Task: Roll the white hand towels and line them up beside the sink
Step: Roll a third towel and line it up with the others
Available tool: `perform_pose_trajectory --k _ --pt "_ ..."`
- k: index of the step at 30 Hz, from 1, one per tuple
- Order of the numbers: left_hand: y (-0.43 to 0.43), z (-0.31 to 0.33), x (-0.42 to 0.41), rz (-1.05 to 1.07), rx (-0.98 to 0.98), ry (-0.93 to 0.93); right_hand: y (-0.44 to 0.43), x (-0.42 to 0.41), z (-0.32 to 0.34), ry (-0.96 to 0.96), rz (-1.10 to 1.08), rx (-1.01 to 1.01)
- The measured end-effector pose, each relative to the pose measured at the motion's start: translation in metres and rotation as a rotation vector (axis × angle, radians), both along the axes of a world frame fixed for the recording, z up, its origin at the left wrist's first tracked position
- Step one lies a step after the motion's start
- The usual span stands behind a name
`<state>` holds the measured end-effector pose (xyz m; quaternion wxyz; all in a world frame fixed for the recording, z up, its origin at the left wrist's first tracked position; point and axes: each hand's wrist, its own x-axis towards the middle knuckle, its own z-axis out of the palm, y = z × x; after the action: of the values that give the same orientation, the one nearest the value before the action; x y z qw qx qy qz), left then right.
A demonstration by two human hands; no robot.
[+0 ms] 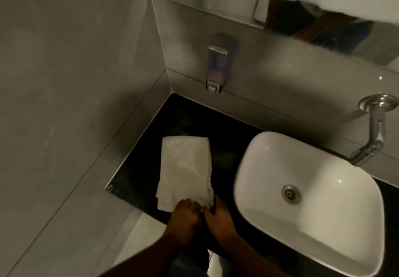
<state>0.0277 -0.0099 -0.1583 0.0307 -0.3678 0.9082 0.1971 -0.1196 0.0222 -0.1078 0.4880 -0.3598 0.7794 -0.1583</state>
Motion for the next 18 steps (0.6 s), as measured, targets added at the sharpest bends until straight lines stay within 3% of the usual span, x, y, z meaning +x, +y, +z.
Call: perform_pose_trajectory --k 4,8,18 --pt "0.016 -0.004 0.006 -0.017 0.144 0.058 -0.008 0.003 -0.056 -0.007 -0.158 0.116" --pt "0.013 -0.005 0.024 0.087 0.301 0.146 -0.022 0.014 -0.021 -0.141 -0.305 0.184" --pt "0.004 0.01 0.029 0.288 0.101 -0.01 -0.022 0.003 -0.012 -0.527 -0.734 0.223"
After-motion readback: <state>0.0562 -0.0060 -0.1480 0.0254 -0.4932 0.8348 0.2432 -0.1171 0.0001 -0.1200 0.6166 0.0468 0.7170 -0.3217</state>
